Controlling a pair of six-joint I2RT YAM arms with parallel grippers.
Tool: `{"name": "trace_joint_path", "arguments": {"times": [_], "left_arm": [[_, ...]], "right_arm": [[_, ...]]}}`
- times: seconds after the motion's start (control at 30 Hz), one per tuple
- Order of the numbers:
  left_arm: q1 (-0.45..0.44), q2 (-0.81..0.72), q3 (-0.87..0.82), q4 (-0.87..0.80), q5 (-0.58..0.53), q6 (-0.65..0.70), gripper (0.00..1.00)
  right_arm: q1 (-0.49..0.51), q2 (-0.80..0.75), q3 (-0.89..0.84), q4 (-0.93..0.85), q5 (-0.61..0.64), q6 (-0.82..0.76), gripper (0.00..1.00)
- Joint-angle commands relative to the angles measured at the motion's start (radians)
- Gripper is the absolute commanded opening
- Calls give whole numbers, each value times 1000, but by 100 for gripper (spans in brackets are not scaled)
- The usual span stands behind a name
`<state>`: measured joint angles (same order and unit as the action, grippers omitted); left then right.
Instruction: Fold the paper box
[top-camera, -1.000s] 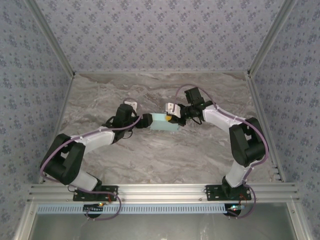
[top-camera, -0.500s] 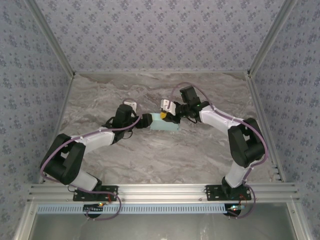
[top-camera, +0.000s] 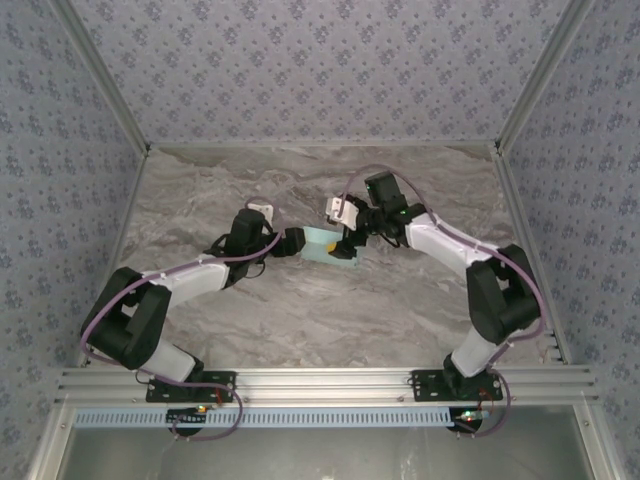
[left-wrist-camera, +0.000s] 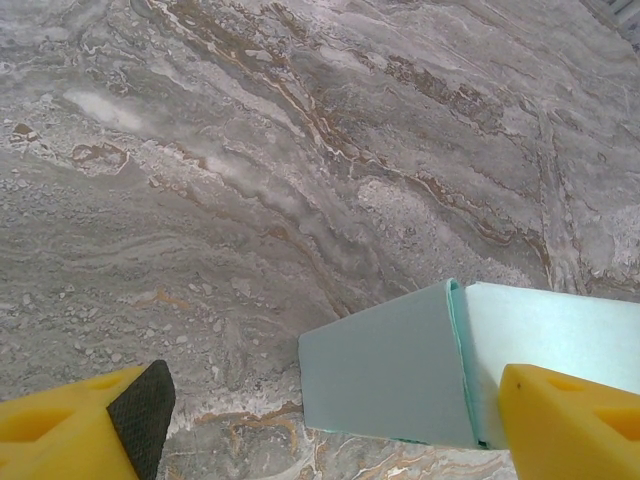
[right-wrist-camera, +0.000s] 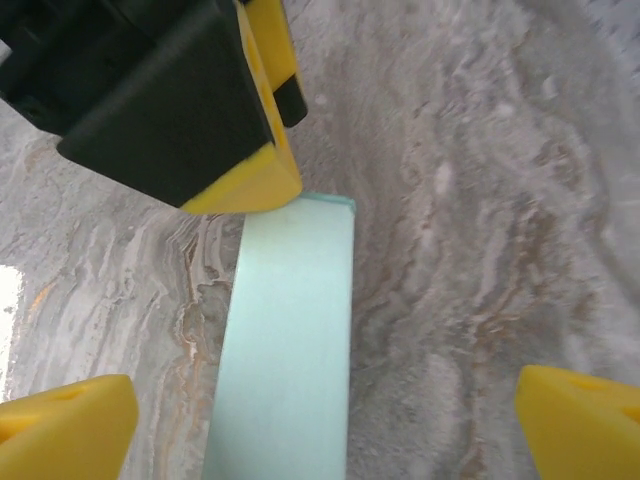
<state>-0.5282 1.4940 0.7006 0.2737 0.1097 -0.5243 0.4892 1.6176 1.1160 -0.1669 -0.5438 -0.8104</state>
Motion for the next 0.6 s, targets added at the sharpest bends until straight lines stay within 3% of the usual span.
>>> {"name": "trace_joint_path", "arguments": {"times": [0.0, 0.13, 0.2, 0.27, 0.33, 0.37, 0.47, 0.57], "left_arm": [[7, 9, -38, -97, -7, 24, 85], [6, -4, -36, -98, -1, 23, 86], [7, -9, -39, -92, -1, 28, 86], [8, -12, -38, -98, -2, 32, 86], [7, -16, -42, -95, -2, 31, 86], [8, -18, -47, -87, -2, 30, 86], [7, -19, -59, -72, -5, 27, 87], [8, -35, -77, -70, -6, 15, 88]], "right_arm": [[23, -135, -77, 143, 75, -9, 100], [34, -249, -167, 392, 207, 198, 100], [22, -275, -85, 293, 244, 496, 100], [-30, -240, 48, 97, 174, 704, 100], [-72, -155, 188, -103, -28, 669, 100], [-73, -100, 255, -212, -55, 629, 100], [-23, 5, 345, -382, 36, 502, 100], [43, 45, 316, -359, 146, 414, 100]]}}
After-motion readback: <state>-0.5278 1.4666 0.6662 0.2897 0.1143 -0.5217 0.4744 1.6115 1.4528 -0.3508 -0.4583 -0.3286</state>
